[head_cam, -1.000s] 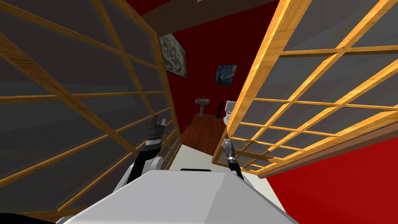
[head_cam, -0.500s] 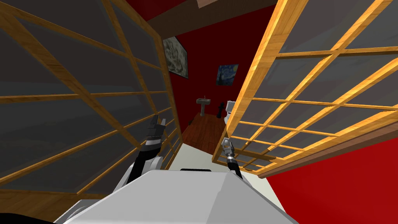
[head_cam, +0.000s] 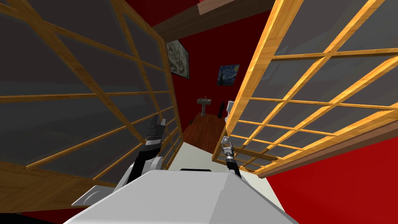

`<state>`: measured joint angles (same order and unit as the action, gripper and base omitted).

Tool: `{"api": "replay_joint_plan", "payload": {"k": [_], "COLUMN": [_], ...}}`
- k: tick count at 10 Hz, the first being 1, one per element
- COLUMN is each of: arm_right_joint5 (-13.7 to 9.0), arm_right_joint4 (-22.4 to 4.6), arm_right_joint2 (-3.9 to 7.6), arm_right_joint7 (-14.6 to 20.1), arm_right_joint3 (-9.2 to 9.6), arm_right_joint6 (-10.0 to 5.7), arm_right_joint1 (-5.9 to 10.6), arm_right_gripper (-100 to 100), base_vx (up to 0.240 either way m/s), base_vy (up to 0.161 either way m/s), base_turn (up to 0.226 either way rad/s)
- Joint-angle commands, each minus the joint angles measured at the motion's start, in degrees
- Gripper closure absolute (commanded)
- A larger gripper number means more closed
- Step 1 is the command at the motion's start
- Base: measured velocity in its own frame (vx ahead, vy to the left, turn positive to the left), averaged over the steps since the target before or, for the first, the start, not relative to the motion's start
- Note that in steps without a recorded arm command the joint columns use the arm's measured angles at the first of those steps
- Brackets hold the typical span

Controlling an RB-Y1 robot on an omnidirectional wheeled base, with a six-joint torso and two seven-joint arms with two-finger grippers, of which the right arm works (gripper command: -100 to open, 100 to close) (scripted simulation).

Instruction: Pull the door open

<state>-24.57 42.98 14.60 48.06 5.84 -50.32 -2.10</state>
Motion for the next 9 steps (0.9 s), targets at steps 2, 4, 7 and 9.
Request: {"api": "replay_joint_plan", "payload": {"k": [2,4,7,9], "arm_right_joint5": [-1.7,-2.8,-4.9,-6.0], "arm_right_joint4": [0.4,0.8,1.4,1.6], "arm_right_joint2": [-0.25,-0.43,-0.76,-0.92], "arm_right_joint7": [3.9,6.2,11.0,13.3], "arm_right_joint3": [0.63,1.04,1.84,2.22], "arm_right_joint6": [0.28,0.46,0.81,0.97], "arm_right_joint1": [-0.02,-0.04,-0.08,-0.1], "arm_right_gripper": [-100,-100,-100,-100], "base_vx": [-0.065,-0.06,-0.065,-0.045], "base_vy": [-0.025,-0.013,-0.019,-0.015], "base_turn": [0.043,0.035,0.043,0.03]}}
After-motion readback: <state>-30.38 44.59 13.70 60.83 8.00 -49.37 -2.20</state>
